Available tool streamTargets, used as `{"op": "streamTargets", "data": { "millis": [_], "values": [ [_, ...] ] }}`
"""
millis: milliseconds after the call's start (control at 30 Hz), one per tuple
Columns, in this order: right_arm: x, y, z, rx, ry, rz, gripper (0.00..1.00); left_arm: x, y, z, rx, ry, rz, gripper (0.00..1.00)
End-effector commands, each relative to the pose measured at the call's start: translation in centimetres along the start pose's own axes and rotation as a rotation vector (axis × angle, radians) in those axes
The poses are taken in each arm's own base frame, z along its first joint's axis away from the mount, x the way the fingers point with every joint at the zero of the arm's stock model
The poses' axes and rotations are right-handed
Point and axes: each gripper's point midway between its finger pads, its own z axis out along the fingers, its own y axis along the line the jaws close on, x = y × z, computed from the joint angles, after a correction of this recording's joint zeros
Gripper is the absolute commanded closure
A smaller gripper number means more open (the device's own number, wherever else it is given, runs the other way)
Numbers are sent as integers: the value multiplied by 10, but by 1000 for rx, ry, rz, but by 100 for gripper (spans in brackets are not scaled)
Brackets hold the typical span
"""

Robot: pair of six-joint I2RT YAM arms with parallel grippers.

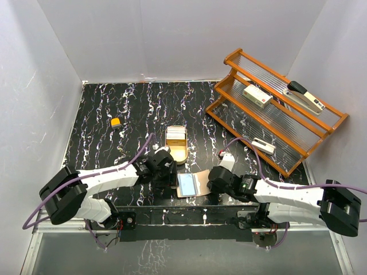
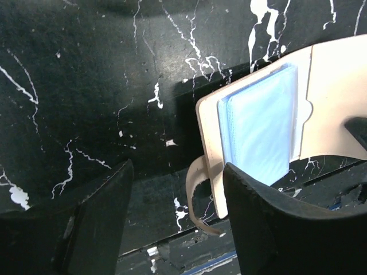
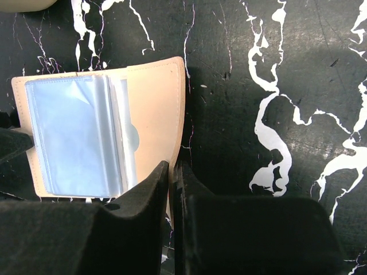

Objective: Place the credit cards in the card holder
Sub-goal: Open the card holder at the center of the board, then turn over the card slot in the card holder.

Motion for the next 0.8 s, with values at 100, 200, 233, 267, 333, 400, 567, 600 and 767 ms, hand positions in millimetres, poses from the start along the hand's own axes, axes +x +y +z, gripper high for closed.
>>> {"op": "streamTargets", "data": {
  "millis": [100, 200, 233, 267, 333, 400, 567, 600, 767],
  "values": [
    [-5, 5, 3, -31, -37, 28, 93, -6, -35, -5, 212, -42, -14, 48],
    [-5, 3, 3, -28, -39, 31, 93, -5, -47, -9, 286, -47, -28, 57],
    [-4, 3, 4, -25, -37, 28, 92, -6, -50, -11, 307, -50, -28, 59],
    [-4, 2, 4, -19, -36, 24, 91, -7, -53, -14, 321, -54, -27, 61],
    [-4, 0, 4, 2, -31, 12, 90, -10, -58, -19, 350, -67, -24, 67],
    [-4, 0, 4, 11, -25, 8, 90, -13, -64, -24, 379, -81, -25, 72],
    [-6, 7, 2, -25, -27, 5, 83, -13, -70, -25, 414, -76, -45, 82],
    [-7, 10, 1, -26, -25, 2, 78, -11, -69, -23, 411, -68, -51, 85],
    [-21, 20, -12, -1, -12, -41, 57, -6, -62, -19, 380, -50, -74, 100]
  ]
}}
